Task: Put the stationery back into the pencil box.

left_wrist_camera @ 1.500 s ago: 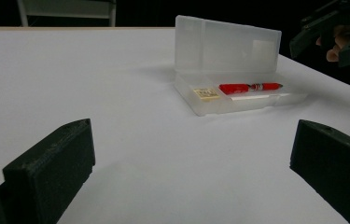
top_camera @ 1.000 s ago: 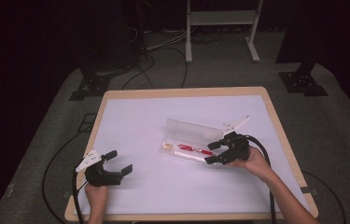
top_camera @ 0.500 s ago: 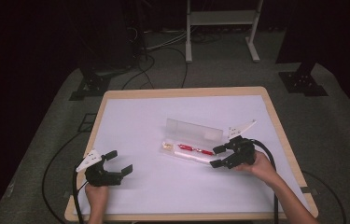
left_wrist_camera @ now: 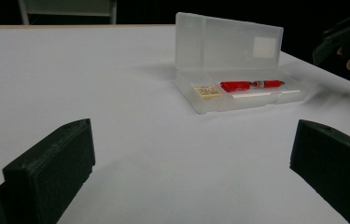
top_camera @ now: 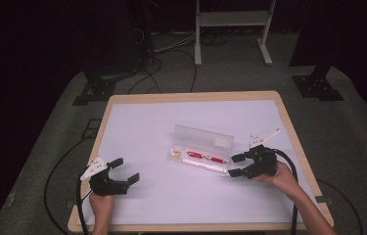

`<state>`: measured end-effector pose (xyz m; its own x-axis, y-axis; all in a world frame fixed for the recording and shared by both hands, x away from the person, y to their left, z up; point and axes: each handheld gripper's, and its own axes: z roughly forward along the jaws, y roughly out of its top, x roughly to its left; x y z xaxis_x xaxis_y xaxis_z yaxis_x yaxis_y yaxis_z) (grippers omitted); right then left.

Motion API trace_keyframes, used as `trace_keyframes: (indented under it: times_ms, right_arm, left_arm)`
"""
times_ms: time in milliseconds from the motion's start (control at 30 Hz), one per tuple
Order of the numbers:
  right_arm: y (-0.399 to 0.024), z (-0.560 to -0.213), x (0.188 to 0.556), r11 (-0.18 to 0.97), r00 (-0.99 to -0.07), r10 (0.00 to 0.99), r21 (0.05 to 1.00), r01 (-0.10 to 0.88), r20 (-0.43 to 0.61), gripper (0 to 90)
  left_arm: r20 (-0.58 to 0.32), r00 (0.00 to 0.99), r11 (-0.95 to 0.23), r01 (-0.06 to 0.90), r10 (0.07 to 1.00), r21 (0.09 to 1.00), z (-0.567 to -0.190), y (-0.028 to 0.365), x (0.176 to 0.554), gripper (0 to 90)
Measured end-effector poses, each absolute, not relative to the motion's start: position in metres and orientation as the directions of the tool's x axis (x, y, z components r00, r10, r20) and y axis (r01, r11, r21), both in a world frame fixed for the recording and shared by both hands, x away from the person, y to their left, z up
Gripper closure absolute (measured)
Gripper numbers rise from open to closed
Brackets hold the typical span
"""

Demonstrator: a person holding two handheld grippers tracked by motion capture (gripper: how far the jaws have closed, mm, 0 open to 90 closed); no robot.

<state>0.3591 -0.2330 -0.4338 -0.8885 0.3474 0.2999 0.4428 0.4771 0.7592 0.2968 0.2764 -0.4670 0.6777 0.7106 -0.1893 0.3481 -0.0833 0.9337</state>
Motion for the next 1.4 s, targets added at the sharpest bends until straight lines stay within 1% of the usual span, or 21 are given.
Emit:
trace_keyframes:
  times_ms: [867, 1400]
  right_arm:
    - [-0.263, -0.449, 0.344, 0.458, -0.862, 0.387, 0.742, 0.489, 0.329, 29.3]
    - [-0.288, -0.462, 0.319, 0.438, -0.845, 0.431, 0.745, 0.503, 0.317, 28.8]
  left_arm:
    - [-0.184, 0.68, -0.087, 0.344, 0.71, 0.935, -0.467, 0.275, 0.296, 0.0]
    - [-0.186, 0.679, -0.088, 0.347, 0.71, 0.934, -0.467, 0.275, 0.297, 0.0]
